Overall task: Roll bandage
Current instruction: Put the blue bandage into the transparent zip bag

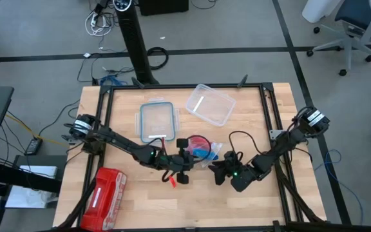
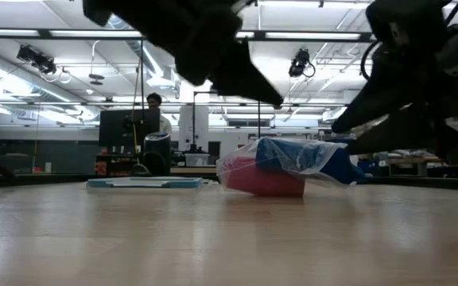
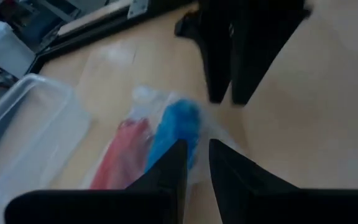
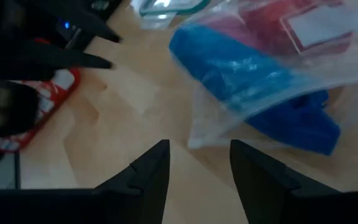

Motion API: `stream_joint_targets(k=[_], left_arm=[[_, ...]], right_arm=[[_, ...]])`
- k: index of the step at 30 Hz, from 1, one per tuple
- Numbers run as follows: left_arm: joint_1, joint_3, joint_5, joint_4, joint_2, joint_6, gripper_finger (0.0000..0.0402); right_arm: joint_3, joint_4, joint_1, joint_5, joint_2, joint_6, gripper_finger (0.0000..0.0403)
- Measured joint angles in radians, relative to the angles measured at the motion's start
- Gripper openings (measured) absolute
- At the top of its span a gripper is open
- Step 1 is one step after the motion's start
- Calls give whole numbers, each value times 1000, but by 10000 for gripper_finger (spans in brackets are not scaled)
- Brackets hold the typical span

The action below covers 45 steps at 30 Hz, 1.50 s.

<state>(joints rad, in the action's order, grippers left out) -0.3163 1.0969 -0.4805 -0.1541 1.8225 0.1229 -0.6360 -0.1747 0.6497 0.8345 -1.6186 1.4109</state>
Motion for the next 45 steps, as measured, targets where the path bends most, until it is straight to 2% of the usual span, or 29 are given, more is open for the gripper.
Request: stream_joint_targets(k=[10,16,19,24,26,35,40,45], left_arm=[[86,-61,102,-71,33,33,72],[93,-68,154,-122,80,33,72],[93,-68,154,-127,97,32,72],[94,-67,153,-152,99,31,72],[94,-67,152,-167,99,31,72],[89,-67,149,-178,99,26,72],[77,-52,148,-177,78,23,72],[58,10,147,-96,51,7,72]], right_arm=[[5,-11,-75,-28,0,-22,163],[5,-2,-111,-19,0,-74,143],[5,5,-124,-18,0,-103,113],[5,-3,-135,-39,0,-160,27],[5,-15,-135,-46,0,-192,8],[4,-17,-126,-76,1,-303,3],[2,-14,-122,-188,43,-395,1],[1,4,-136,-290,136,-457,1]])
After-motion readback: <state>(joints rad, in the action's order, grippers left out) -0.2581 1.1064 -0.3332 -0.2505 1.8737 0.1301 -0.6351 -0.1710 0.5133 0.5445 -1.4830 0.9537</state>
